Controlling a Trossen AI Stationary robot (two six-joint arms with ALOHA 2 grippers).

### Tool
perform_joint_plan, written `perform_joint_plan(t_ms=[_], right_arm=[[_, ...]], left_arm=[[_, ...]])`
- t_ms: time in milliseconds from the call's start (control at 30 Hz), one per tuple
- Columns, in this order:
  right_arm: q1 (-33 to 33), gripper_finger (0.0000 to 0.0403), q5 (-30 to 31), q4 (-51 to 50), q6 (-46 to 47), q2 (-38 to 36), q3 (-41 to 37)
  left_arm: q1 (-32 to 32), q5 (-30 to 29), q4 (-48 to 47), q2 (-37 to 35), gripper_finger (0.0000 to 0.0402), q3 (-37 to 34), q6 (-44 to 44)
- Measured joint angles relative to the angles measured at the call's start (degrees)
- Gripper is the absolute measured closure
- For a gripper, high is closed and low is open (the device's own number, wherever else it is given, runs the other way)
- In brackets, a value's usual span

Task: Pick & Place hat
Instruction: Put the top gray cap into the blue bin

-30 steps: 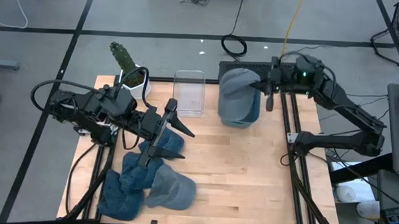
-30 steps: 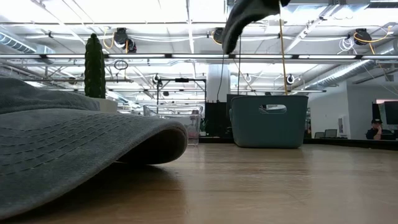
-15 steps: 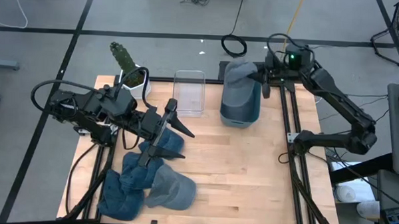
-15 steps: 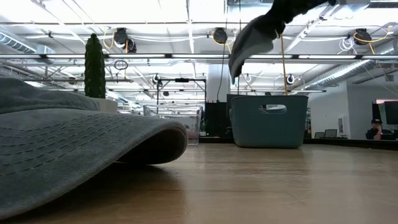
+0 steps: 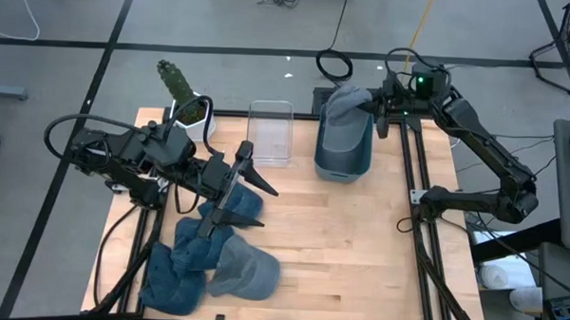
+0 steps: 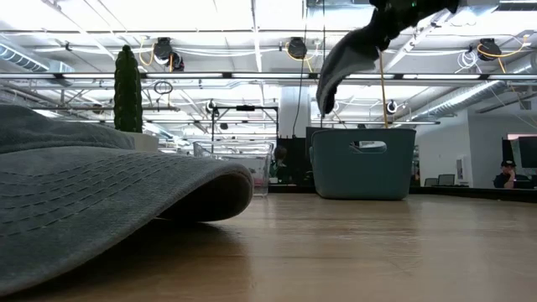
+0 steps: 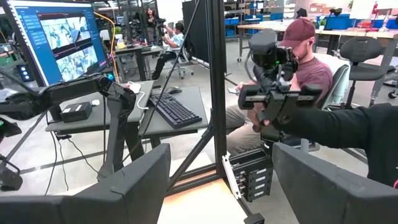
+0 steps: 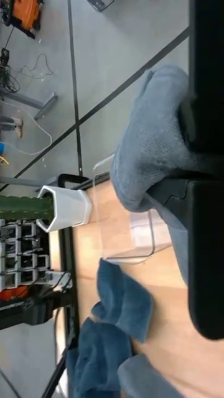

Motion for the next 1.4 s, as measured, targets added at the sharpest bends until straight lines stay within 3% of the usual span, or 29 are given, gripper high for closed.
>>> perform_joint_plan(t_ms=[367, 800, 1133, 1400], right_arm=[[-1.3, 0.0403, -1.6, 14.1, -4.6, 0.0, -13.1], [-1.3, 0.0403, -1.4, 15.6, -11.6, -4.0, -24.5], [-0.7, 0.0403, -1.3, 23.7, -7.8, -4.1, -32.9], [0.4, 0.0403, 8.4, 23.0, -5.1, -4.1, -33.5]], left_arm=[[0.0, 0.0, 0.0, 0.0, 0.0125, 0.0, 0.0], [0.0, 0.0, 0.0, 0.0, 0.0122, 0.0, 0.0], [0.0, 0.0, 0.0, 0.0, 0.0119, 0.0, 0.0], [0.0, 0.0, 0.0, 0.0, 0.011, 0.0, 0.0]])
